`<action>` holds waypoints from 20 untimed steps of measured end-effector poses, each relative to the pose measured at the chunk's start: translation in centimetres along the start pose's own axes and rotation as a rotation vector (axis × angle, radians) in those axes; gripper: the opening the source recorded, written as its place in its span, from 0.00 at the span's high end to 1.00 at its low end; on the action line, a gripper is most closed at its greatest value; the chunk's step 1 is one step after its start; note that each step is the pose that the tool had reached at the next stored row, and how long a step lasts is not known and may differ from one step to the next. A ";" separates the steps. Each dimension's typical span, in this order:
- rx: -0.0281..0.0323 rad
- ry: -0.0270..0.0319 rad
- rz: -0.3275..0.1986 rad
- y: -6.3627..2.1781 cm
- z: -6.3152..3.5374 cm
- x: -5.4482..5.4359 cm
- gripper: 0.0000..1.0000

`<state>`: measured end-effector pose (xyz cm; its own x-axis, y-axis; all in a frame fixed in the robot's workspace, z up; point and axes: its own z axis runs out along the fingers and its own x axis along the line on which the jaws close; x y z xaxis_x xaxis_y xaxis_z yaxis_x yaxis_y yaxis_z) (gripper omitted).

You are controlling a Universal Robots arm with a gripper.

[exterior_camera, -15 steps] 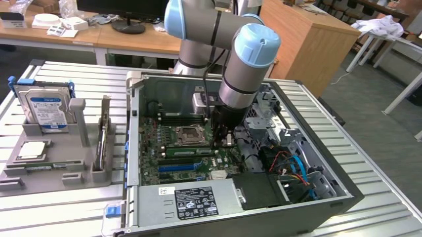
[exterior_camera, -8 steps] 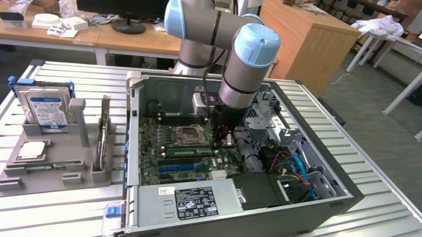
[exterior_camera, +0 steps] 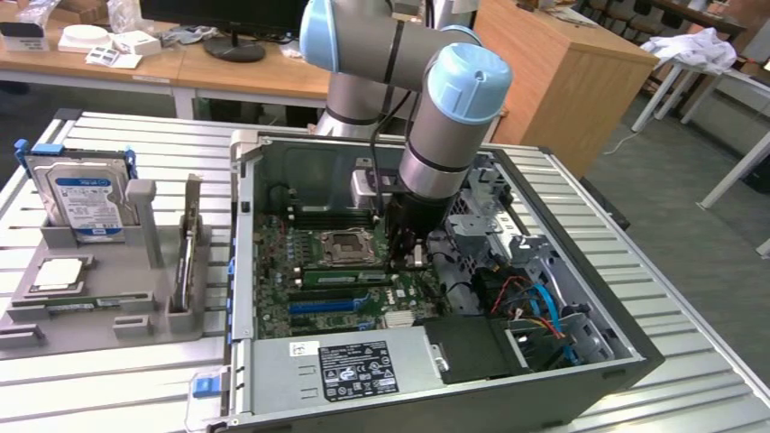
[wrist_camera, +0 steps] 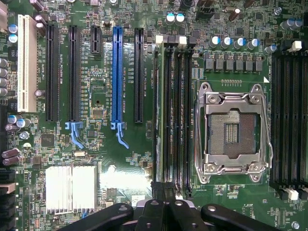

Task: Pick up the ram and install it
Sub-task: 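Press down the ram until it locks into place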

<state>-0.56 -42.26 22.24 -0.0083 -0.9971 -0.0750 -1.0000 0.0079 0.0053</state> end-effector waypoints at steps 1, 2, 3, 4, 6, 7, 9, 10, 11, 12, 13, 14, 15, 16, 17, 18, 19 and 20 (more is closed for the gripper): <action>0.0000 -0.0001 0.000 0.00 -0.02 0.0 0.89; 0.0001 -0.0009 0.000 0.00 -0.11 0.0 0.89; -0.0001 -0.0007 0.000 0.00 -0.36 0.0 0.89; -0.0005 -0.0002 0.000 0.01 -0.69 -0.1 0.89; -0.0011 -0.0002 0.000 0.01 -1.40 -0.1 0.89; -0.0014 -0.0002 0.000 0.01 -1.76 -0.1 0.89; -0.0018 0.0000 0.000 0.02 -2.40 -0.2 0.89; -0.0019 0.0001 0.000 0.01 -2.61 -0.2 0.89; -0.0020 0.0002 0.000 0.02 -2.72 -0.2 0.89; -0.0019 0.0000 0.000 0.01 -2.72 -0.2 0.89; -0.0019 -0.0001 0.000 0.01 -2.72 -0.2 0.89; -0.0019 0.0000 0.000 0.01 -2.72 -0.2 0.89; -0.0019 0.0000 0.000 0.01 -2.72 -0.2 0.89; -0.0019 -0.0001 0.000 0.10 -2.72 -0.2 0.89; -0.0020 0.0000 0.000 0.31 -2.72 -0.2 0.89; -0.0020 0.0000 0.000 0.53 -2.72 -0.2 0.89; -0.0019 0.0001 0.000 0.76 -2.72 -0.2 0.89; -0.0020 0.0001 0.000 1.00 -2.72 -0.2 0.89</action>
<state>-1.55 -42.25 24.97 -0.0084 -0.9972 -0.0749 -0.9999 0.0079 0.0073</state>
